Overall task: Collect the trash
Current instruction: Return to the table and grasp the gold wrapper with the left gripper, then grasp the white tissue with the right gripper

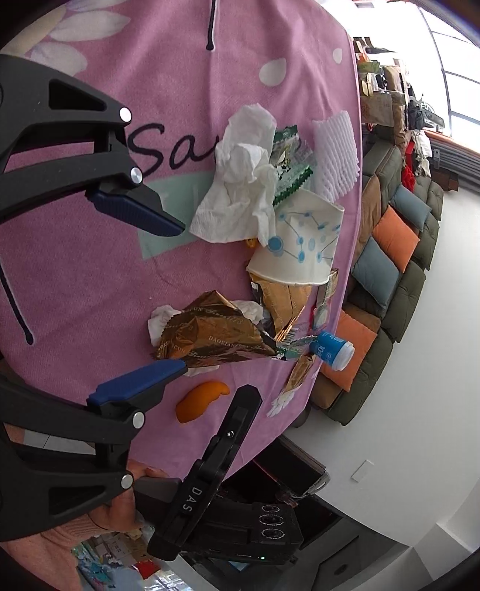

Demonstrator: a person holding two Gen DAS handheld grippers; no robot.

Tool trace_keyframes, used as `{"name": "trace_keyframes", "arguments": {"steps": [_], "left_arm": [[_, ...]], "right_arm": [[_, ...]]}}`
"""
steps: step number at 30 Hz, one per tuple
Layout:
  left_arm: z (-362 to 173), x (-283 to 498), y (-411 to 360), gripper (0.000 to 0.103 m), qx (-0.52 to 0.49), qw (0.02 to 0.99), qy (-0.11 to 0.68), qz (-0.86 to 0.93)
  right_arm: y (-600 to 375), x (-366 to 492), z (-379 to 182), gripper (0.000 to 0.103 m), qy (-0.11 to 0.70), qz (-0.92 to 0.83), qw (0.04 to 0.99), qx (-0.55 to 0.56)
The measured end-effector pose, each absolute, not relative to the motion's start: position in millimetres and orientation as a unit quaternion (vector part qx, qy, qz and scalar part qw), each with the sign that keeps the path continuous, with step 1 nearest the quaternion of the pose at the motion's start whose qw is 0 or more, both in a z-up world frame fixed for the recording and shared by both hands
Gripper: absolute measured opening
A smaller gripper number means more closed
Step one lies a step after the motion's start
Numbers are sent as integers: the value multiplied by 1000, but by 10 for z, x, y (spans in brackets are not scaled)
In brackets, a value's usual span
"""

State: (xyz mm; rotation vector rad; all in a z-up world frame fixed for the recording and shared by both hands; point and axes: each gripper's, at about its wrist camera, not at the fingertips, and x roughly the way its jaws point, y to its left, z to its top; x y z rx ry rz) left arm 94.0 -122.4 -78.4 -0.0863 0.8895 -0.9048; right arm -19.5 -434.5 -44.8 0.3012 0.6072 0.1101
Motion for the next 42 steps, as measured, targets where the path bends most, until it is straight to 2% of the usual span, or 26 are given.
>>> {"name": "trace_keyframes", "arguments": {"steps": [7,13,21,36,42], "left_arm": [[-915,1176,-1549,50,-61,776,450,-437],[-946,1242,-1664,9,-73,764,457,-450],[-819,1125,-1310,6,-97,769,433,-460],[-679,883,-313,6,-124,810,402,-408],[-715,828,42,6,-138,824,397,-380]], "right_arm": [[-4404,-248,-518,48,301,59,938,163],[-4435,-237,-524,48,302,66,936,170],[-4381,-194,-536,48,313,75,932,165],[-4067,79,-702,47,387,80,910,128],[-3971,88,-734,14,400,73,907,105]]}}
